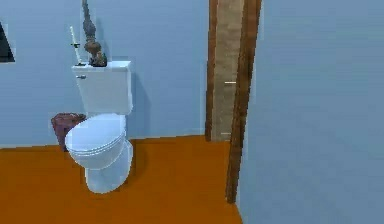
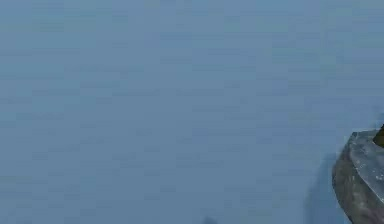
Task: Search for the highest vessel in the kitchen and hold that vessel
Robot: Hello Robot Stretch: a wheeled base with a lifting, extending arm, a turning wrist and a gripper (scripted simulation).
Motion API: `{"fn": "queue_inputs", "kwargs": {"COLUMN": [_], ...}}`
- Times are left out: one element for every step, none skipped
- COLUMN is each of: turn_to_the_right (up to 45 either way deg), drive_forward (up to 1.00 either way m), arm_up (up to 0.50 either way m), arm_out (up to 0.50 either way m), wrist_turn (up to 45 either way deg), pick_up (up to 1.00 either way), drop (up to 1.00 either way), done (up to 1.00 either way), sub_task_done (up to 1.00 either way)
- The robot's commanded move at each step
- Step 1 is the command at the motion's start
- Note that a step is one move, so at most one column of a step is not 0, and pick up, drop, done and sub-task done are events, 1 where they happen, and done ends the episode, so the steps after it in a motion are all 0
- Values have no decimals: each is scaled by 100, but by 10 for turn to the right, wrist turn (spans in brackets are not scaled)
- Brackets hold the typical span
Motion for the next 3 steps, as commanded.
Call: {"fn": "queue_inputs", "kwargs": {"turn_to_the_right": [0,60,0], "drive_forward": [100,0,65], "arm_up": [0,0,0], "arm_out": [0,0,0], "wrist_turn": [0,0,0], "pick_up": [0,0,0], "drop": [0,0,0], "done": [0,0,0], "sub_task_done": [0,0,0]}}
